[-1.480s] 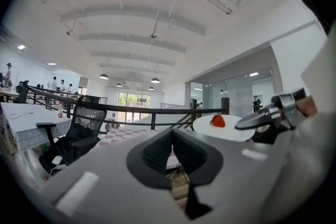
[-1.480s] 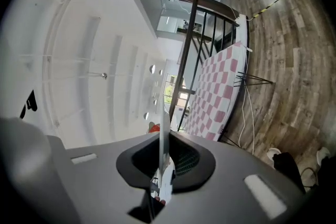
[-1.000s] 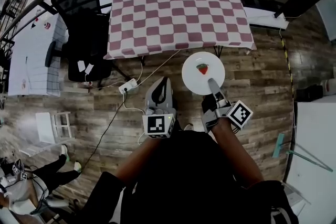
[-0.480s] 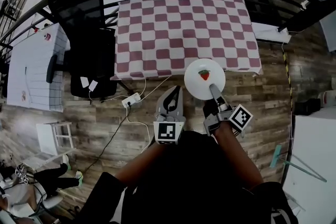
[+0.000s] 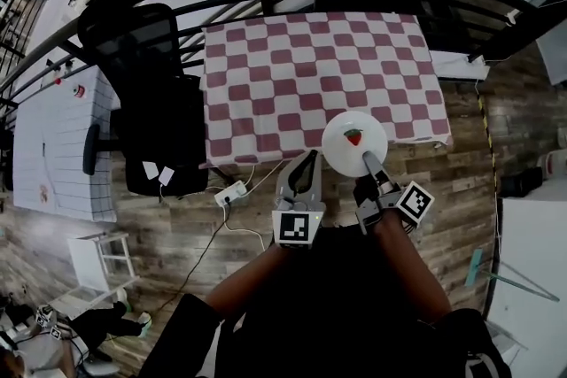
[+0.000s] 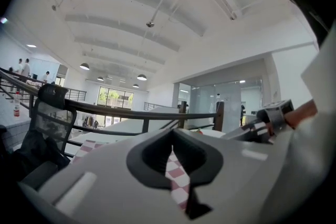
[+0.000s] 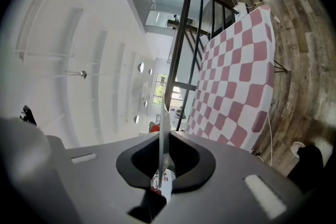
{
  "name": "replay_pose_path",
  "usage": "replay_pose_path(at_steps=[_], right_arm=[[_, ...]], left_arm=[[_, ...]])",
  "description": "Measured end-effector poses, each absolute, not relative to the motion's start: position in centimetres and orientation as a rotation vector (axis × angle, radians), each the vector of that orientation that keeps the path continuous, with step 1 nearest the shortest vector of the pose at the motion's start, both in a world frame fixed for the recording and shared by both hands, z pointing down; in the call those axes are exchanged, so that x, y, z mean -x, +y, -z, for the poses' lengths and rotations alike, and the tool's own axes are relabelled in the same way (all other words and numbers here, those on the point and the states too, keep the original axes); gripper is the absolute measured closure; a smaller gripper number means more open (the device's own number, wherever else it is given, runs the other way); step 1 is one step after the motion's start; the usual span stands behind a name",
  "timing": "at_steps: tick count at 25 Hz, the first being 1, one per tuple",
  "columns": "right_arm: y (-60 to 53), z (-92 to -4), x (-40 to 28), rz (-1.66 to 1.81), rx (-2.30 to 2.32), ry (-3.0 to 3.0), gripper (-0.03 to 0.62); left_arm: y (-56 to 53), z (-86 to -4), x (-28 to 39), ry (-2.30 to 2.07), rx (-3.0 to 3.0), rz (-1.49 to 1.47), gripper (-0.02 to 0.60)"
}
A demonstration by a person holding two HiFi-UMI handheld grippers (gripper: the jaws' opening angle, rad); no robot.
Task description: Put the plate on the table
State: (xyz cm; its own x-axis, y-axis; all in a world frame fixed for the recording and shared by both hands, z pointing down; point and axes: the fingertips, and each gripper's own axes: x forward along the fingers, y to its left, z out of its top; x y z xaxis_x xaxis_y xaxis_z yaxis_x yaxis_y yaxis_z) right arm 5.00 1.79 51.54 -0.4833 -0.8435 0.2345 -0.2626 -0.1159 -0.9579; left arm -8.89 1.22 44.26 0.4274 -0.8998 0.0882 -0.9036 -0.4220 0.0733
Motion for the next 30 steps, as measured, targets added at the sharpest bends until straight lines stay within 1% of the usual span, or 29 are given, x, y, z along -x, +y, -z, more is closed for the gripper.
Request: replay_pose_path(at_steps=[6, 14, 19, 24, 30], right_arm=[[-0.3, -51.1, -4.7, 1.590, 1.179, 1.643, 0.577], [-1.9, -52.2, -3.9, 1.606, 1.173, 1.631, 0.577], [-3.9, -53.2, -3.7, 1.610, 1.172, 1.662, 0.577], [-6.6, -54.1, -3.5, 1.612, 1.165, 1.670, 0.577], [-10.3, -56.3, -3.4, 1.645, 1.170, 1.735, 0.577]], left_arm=[[-1.1, -43.7, 9.7, -1.594, -2.571, -0.027, 0.572], [-2.3, -44.3, 9.2, -1.518, -2.610, -0.015, 0.572], [-3.8, -45.3, 10.0, -1.571, -2.578, -0.056, 0.572], [-5.9, -45.4, 10.3, -1.605, -2.519, 0.002, 0.572], [-9.6, -45.6, 10.2, -1.663, -2.514, -0.024, 0.572]])
